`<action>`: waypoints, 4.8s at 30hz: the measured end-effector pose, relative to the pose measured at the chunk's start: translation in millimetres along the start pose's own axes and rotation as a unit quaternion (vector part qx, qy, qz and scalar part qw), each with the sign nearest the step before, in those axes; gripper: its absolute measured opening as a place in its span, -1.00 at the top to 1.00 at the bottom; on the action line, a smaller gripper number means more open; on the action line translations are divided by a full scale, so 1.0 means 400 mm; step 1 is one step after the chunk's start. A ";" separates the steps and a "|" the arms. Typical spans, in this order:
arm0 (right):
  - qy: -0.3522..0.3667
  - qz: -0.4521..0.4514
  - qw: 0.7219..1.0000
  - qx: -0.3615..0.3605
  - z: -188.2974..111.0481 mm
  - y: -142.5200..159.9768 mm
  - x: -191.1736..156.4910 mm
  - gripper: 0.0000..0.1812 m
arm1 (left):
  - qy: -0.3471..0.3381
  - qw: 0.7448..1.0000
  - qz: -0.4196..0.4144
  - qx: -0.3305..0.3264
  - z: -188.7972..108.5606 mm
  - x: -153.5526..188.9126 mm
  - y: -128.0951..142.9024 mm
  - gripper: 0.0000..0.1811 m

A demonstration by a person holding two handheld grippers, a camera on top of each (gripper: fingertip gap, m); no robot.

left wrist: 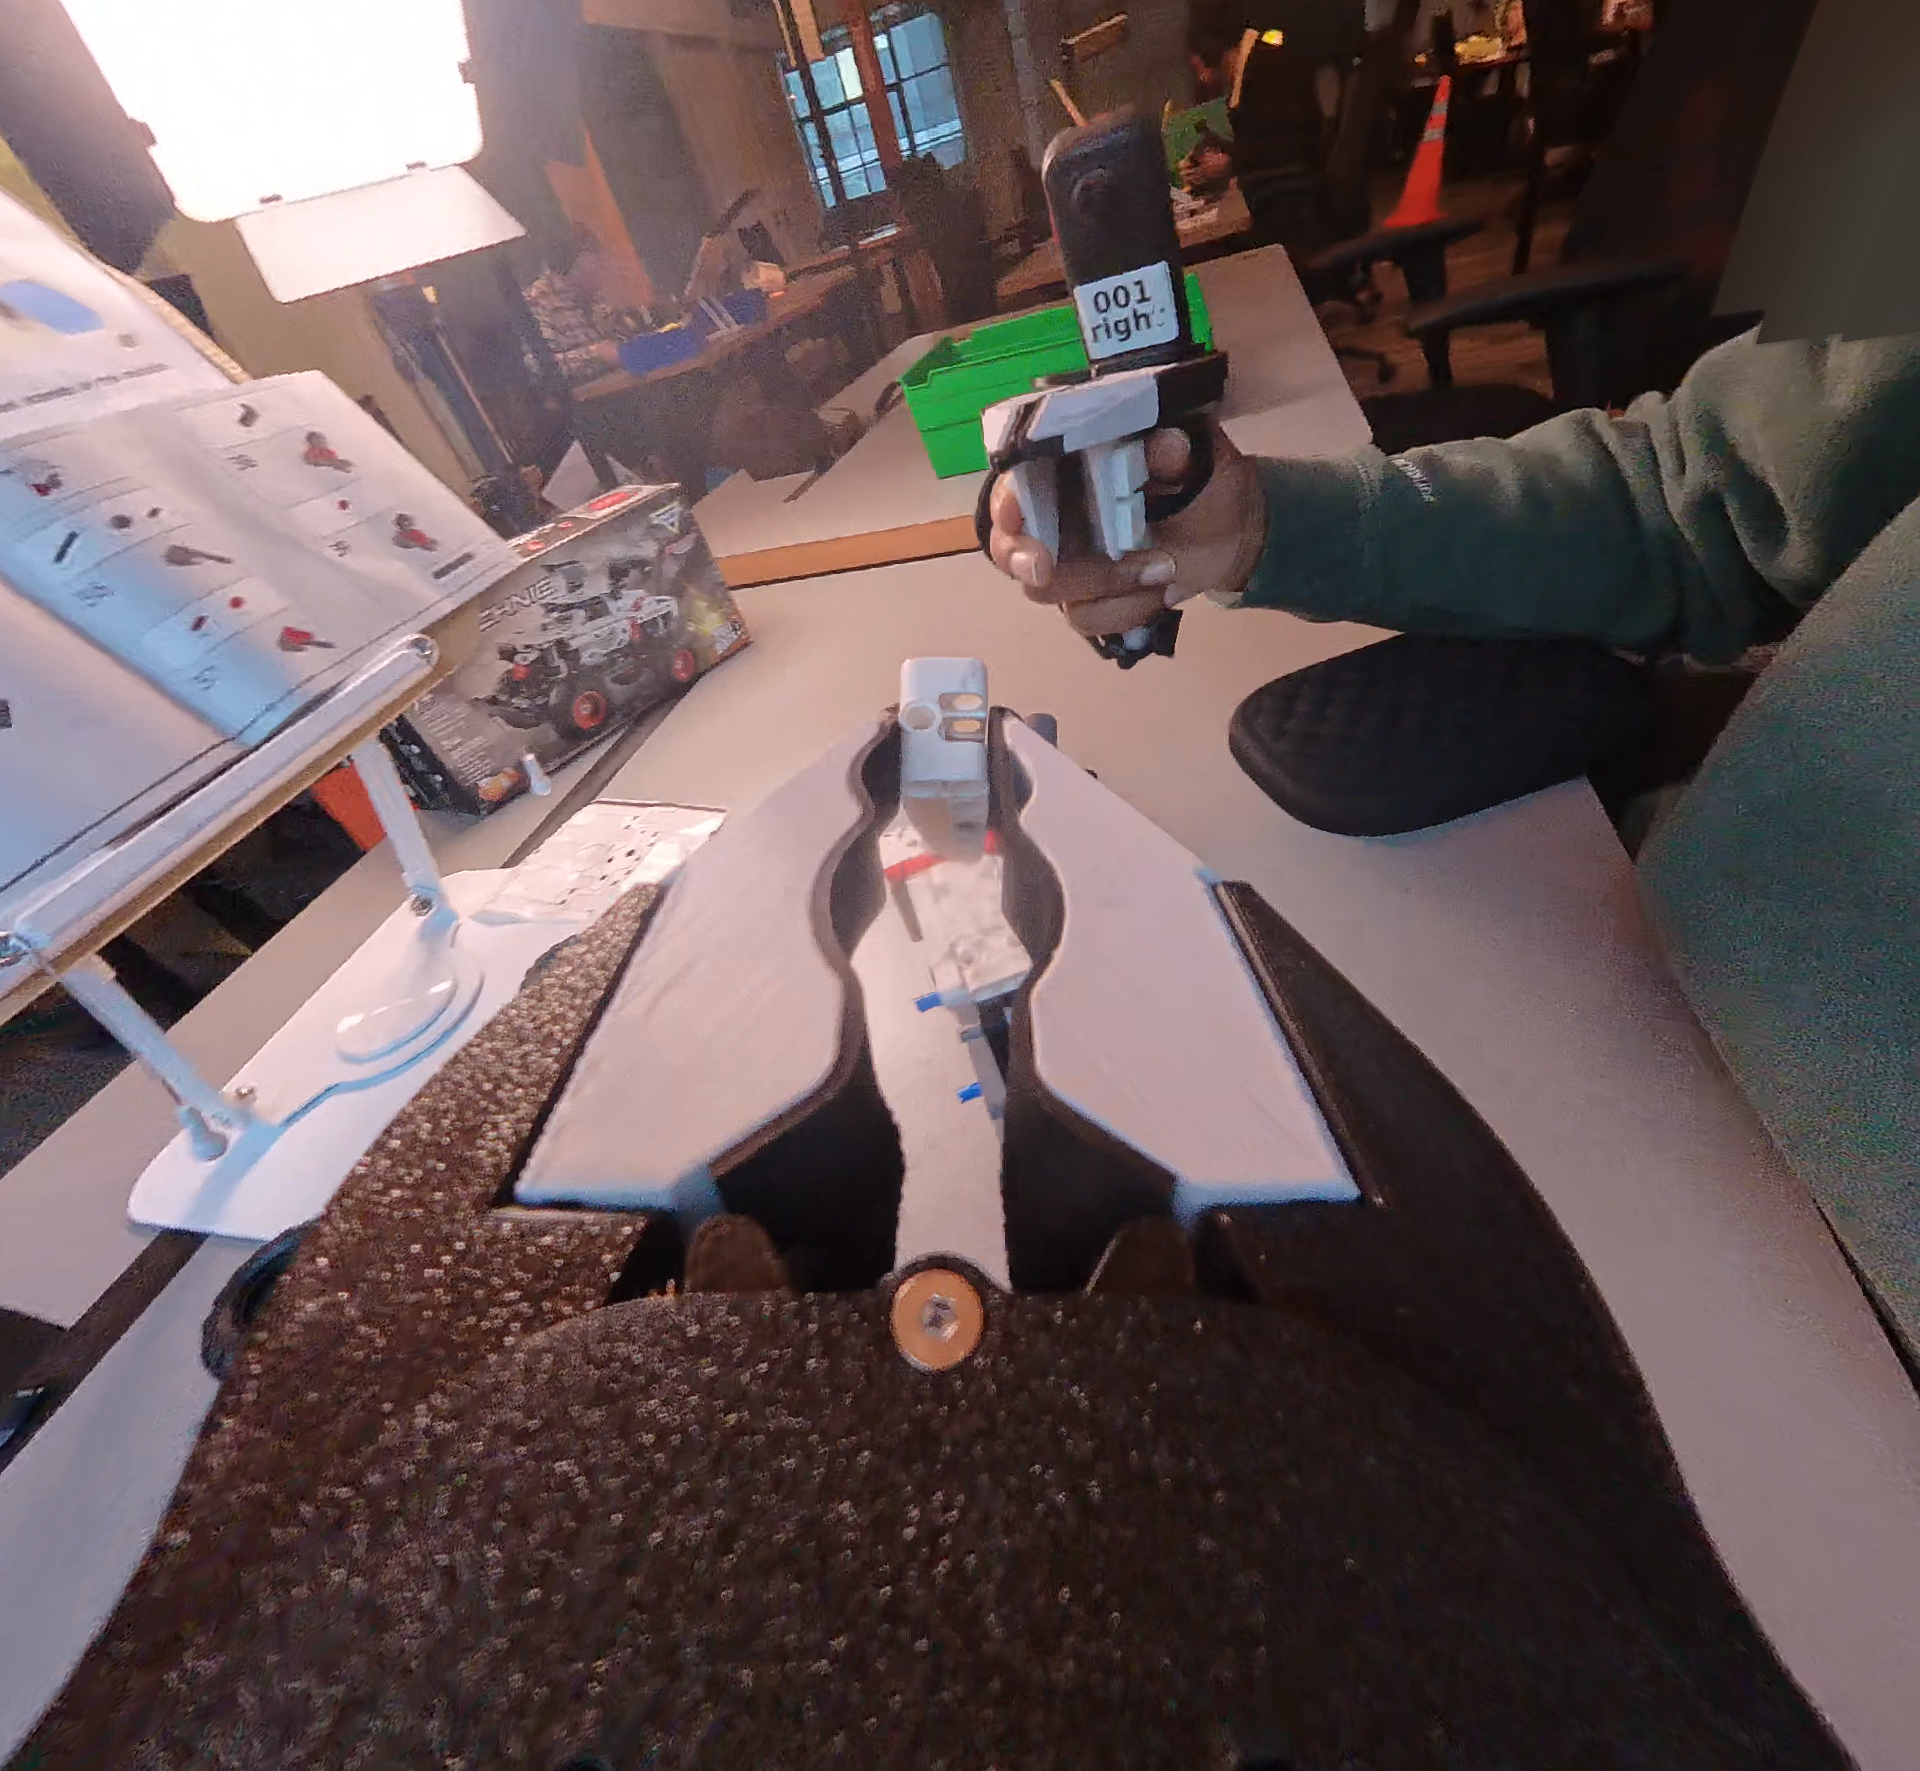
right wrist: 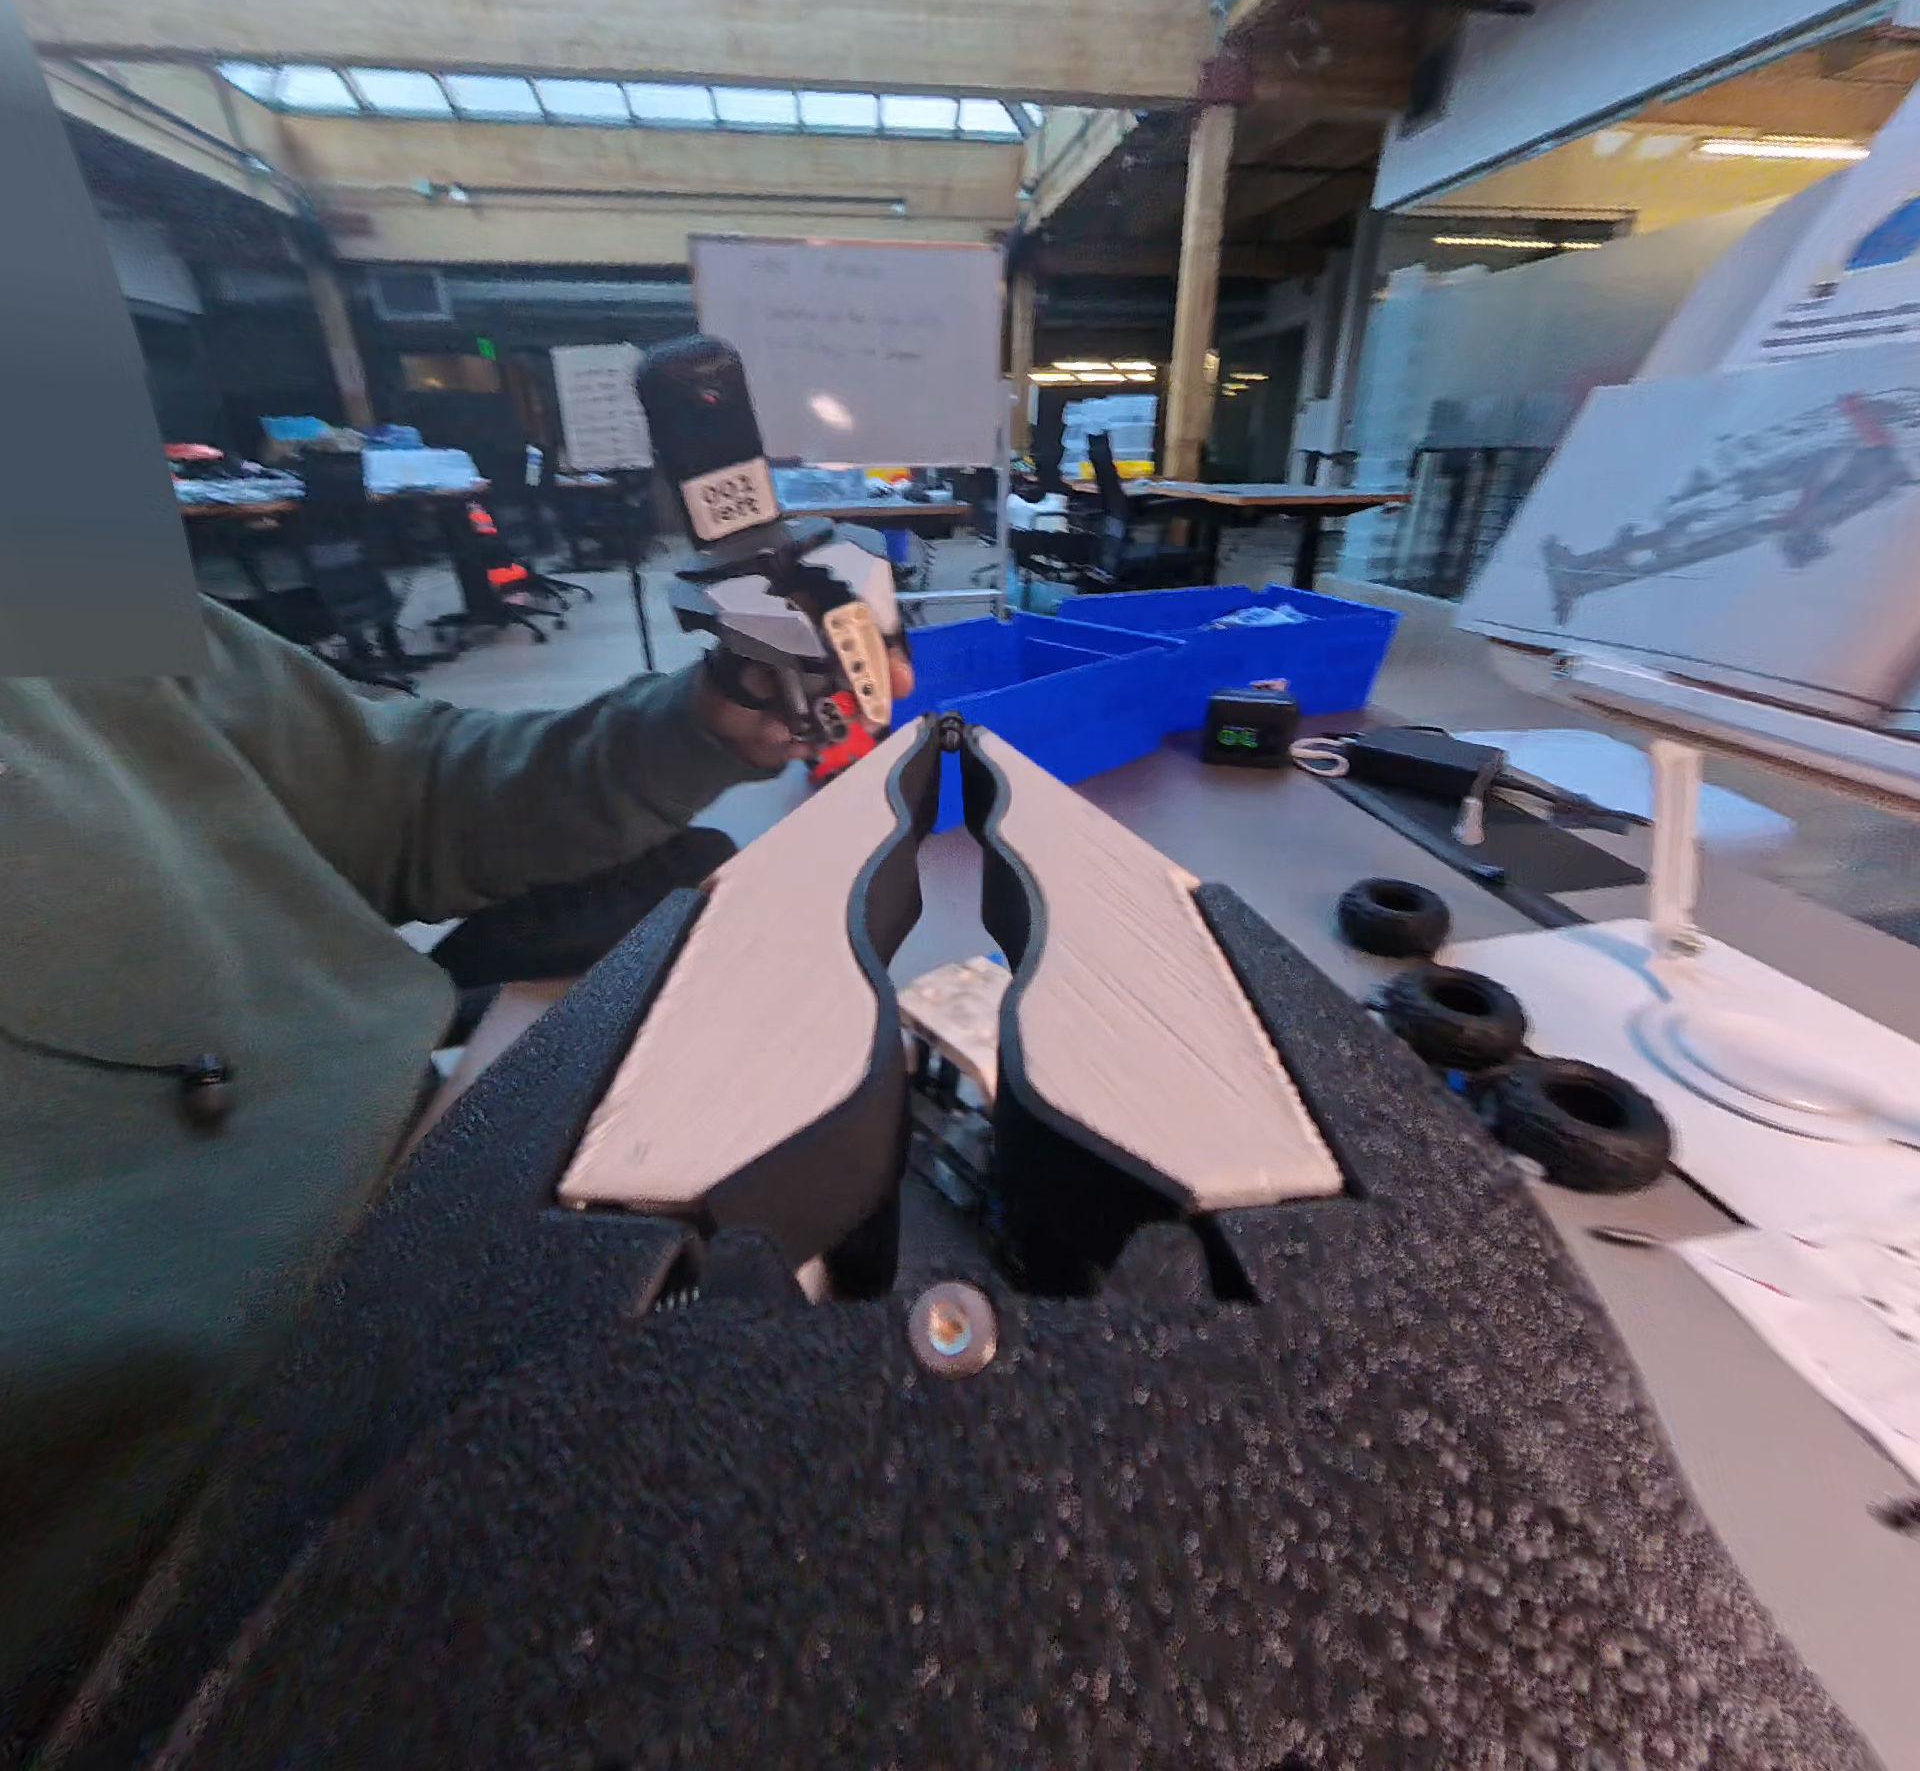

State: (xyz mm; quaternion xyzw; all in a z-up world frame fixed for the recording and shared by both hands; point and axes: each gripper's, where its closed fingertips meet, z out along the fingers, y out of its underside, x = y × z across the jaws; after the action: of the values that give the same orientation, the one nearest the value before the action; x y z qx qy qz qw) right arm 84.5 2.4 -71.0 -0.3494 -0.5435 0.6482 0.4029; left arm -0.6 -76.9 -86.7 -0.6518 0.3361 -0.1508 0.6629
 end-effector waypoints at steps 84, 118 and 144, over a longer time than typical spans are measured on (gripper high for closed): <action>-0.116 -0.095 0.983 -0.110 0.228 0.112 -0.094 0.93 | 0.112 0.974 -0.188 0.061 0.058 0.043 0.051 0.73; -0.125 -0.086 0.981 -0.121 0.206 0.096 -0.061 0.93 | 0.045 0.975 -0.181 0.118 0.067 0.001 0.005 0.85; -0.077 -0.091 0.986 -0.116 0.184 0.066 -0.029 0.93 | -0.056 0.980 -0.158 -0.103 0.034 -0.111 0.225 0.82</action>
State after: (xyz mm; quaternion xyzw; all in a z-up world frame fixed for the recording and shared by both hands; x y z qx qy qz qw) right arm 20.3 -41.2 -84.7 -0.2919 -0.6742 0.5663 0.3736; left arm -45.6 -28.6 -163.5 -0.7693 0.2044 -0.1815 0.5775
